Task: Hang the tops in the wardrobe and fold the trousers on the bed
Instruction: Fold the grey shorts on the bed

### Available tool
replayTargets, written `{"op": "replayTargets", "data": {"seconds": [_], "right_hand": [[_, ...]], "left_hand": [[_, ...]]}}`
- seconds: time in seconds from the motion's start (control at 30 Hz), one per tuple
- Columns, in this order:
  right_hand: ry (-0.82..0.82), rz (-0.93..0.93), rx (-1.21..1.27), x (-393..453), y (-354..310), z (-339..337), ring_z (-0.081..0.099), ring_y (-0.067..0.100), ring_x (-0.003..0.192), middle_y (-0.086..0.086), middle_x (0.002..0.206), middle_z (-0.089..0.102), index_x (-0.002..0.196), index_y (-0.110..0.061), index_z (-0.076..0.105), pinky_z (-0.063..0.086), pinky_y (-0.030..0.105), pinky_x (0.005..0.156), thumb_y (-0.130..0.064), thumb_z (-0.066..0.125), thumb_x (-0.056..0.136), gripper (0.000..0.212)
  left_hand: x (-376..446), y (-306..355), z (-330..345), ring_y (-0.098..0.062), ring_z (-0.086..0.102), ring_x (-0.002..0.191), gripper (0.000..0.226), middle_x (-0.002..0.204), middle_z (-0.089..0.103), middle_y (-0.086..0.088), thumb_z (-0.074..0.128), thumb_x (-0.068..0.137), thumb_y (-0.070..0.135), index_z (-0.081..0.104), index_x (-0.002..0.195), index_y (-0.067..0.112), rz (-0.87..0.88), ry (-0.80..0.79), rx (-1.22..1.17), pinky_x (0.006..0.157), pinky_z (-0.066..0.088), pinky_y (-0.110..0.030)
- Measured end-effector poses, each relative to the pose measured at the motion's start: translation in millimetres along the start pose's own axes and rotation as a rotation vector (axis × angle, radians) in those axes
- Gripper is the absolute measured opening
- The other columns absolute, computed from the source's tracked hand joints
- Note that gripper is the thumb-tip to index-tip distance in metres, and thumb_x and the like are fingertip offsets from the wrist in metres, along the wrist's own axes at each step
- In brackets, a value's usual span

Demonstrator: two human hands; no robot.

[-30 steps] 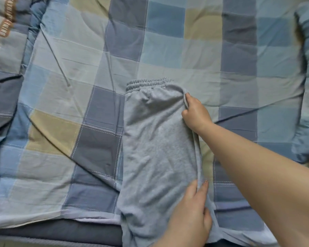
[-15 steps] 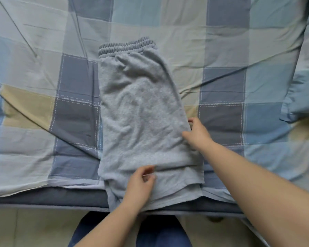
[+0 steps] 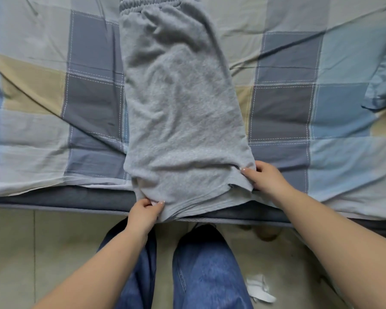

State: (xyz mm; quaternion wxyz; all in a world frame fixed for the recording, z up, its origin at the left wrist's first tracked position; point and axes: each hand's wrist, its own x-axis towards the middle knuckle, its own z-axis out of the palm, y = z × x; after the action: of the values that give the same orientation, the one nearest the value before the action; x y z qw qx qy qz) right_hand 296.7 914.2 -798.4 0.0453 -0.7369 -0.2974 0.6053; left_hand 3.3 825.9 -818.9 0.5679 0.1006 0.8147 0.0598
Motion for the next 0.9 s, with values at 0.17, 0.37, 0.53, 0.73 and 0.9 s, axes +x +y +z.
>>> {"op": "replayTargets", "data": {"seconds": [0.17, 0.37, 0.53, 0.73, 0.9], "right_hand": [[-0.074, 0.1, 0.242, -15, 18, 3, 0.067, 0.01, 0.073, -0.002, 0.086, 0.072, 0.091, -0.019, 0.068, 0.055, 0.025, 0.06, -0.018, 0.059, 0.093, 0.009], [0.086, -0.058, -0.392, -20, 42, 2, 0.052, 0.017, 0.066, -0.008, 0.063, 0.057, 0.066, -0.027, 0.056, 0.033, 0.028, 0.054, -0.029, 0.06, 0.091, 0.026], [0.059, -0.044, -0.21, -15, 31, 13, 0.054, 0.009, 0.062, -0.012, 0.061, 0.06, 0.065, -0.021, 0.061, 0.038, 0.027, 0.056, -0.035, 0.06, 0.09, 0.028], [-0.053, 0.104, -0.138, -16, 34, 15, 0.065, 0.021, 0.077, 0.005, 0.077, 0.071, 0.074, -0.005, 0.066, 0.054, 0.035, 0.072, -0.042, 0.062, 0.088, 0.04], [-0.058, 0.177, -0.05, -23, 46, 17, 0.065, 0.017, 0.083, 0.004, 0.087, 0.07, 0.075, -0.015, 0.068, 0.057, 0.03, 0.072, -0.028, 0.066, 0.088, 0.018]], "left_hand": [[-3, -6, -8, -0.019, 0.047, 0.065, 0.029, 0.067, 0.053, -0.005, 0.056, 0.093, 0.029, 0.054, 0.07, 0.011, 0.141, 0.167, 0.077, 0.059, 0.036, -0.031], [0, -23, -37, -0.02, 0.054, 0.073, 0.02, 0.077, 0.064, -0.004, 0.06, 0.092, 0.022, 0.062, 0.075, 0.012, 0.171, 0.172, 0.322, 0.066, 0.037, -0.031], [5, -9, -35, -0.017, 0.064, 0.086, 0.017, 0.089, 0.071, -0.001, 0.066, 0.088, 0.029, 0.07, 0.089, 0.013, 0.211, 0.016, 0.3, 0.077, 0.048, -0.032], [7, -17, -45, -0.021, 0.055, 0.068, 0.037, 0.068, 0.063, -0.004, 0.065, 0.089, 0.033, 0.067, 0.074, -0.001, 0.15, -0.037, 0.283, 0.068, 0.042, -0.032], [-1, -26, -47, -0.023, 0.058, 0.076, 0.024, 0.08, 0.066, -0.012, 0.066, 0.09, 0.021, 0.069, 0.088, -0.003, -0.006, -0.116, 0.056, 0.073, 0.049, -0.035]]}}
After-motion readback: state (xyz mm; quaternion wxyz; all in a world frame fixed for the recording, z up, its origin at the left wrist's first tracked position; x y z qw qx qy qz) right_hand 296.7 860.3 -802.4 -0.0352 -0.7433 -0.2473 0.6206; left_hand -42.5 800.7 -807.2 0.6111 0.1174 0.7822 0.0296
